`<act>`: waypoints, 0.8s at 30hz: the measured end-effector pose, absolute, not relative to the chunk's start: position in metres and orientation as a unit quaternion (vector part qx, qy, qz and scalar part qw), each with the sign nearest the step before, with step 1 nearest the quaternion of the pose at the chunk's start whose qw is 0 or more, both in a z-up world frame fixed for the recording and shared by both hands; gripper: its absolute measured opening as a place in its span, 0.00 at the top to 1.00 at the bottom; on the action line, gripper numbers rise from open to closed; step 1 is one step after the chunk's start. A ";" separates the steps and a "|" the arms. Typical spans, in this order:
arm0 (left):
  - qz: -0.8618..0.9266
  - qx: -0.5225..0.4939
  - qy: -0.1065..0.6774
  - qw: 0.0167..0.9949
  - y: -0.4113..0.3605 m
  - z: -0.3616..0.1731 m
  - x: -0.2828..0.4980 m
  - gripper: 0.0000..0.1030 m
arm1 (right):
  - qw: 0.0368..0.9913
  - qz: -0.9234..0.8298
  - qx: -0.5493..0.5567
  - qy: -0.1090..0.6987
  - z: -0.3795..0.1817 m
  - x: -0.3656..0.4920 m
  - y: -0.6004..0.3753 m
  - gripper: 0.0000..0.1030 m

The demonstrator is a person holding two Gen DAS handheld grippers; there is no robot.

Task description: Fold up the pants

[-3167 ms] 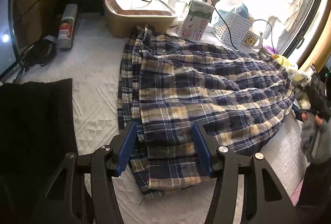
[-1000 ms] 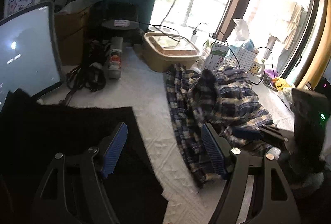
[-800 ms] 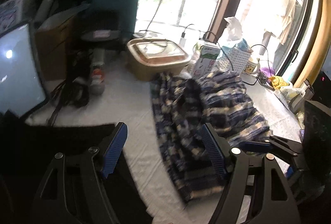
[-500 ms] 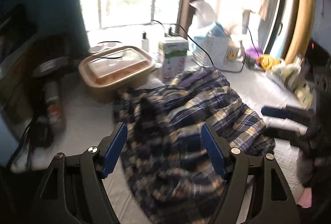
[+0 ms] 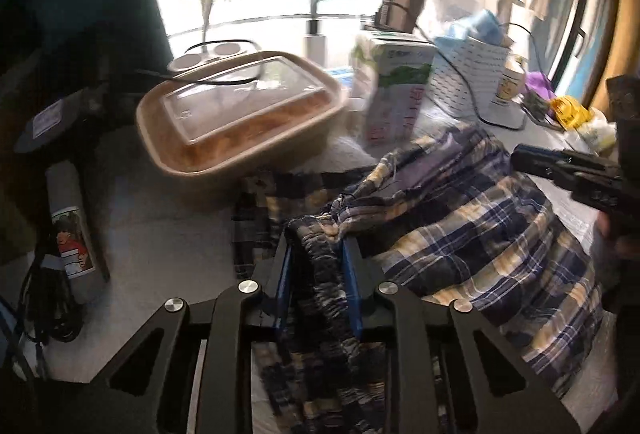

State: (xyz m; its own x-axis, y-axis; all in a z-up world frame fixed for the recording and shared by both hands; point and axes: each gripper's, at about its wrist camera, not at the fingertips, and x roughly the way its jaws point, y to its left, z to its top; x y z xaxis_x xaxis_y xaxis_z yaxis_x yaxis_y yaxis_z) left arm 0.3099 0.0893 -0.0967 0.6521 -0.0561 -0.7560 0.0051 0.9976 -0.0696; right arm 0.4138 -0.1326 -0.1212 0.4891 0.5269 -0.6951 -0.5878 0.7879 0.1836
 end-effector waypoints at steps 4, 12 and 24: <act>0.007 -0.035 0.421 0.906 0.107 -0.103 0.312 0.79 | 0.849 0.326 -0.046 0.413 -0.141 0.431 -0.116 0.74; 0.020 -0.077 0.430 0.899 0.129 -0.105 0.301 0.61 | 0.852 0.316 -0.080 0.409 -0.144 0.431 -0.097 0.74; -0.017 -0.108 0.416 0.903 0.107 -0.085 0.233 0.40 | 0.858 0.321 -0.080 0.393 -0.106 0.358 -0.116 0.62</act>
